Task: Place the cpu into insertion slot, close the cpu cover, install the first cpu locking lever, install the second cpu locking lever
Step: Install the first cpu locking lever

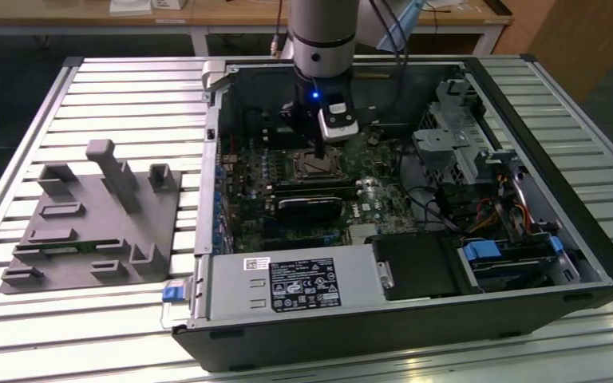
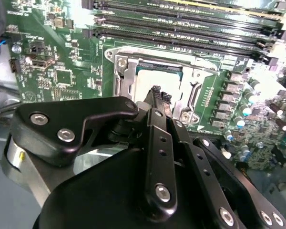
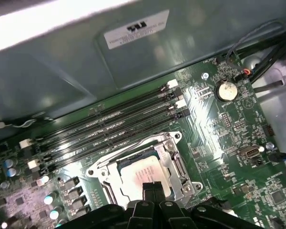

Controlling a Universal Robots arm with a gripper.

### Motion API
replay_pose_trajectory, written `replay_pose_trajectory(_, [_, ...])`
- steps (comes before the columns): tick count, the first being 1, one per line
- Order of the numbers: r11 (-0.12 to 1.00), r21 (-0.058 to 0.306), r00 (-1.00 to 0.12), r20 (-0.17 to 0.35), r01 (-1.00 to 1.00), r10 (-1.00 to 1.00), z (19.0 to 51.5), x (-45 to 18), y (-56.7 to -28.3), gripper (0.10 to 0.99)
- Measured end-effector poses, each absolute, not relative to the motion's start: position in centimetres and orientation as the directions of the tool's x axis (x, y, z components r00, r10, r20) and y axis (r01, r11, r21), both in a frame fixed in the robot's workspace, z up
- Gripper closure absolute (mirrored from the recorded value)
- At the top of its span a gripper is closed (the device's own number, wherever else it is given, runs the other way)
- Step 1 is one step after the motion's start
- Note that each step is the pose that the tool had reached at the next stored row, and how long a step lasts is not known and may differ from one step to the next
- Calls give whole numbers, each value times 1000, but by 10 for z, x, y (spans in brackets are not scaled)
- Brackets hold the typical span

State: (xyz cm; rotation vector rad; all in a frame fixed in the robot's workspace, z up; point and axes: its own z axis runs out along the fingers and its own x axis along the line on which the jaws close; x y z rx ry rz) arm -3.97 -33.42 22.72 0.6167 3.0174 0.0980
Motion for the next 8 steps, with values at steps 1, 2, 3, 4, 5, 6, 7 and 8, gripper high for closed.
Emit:
replay_pose_trajectory(1, [919, 74, -919, -46, 388, 391, 230, -40, -334, 980])
replay_pose_trajectory(2, [920, 74, -920, -46, 386, 390, 232, -40, -334, 980])
replay_pose_trajectory(3, [920, 74, -920, -46, 385, 389, 235, -40, -334, 980])
replay_pose_trajectory(4, [920, 74, -921, -46, 384, 388, 238, -40, -334, 980])
replay_pose_trajectory(5, [921, 74, -921, -46, 383, 387, 240, -40, -334, 980])
replay_pose_trajectory(6, [921, 74, -921, -46, 383, 387, 241, -40, -334, 980])
replay_pose_trajectory(7, [921, 74, -921, -46, 383, 387, 241, -40, -334, 980])
replay_pose_trajectory(8, [921, 74, -921, -46, 383, 387, 241, -40, -334, 980])
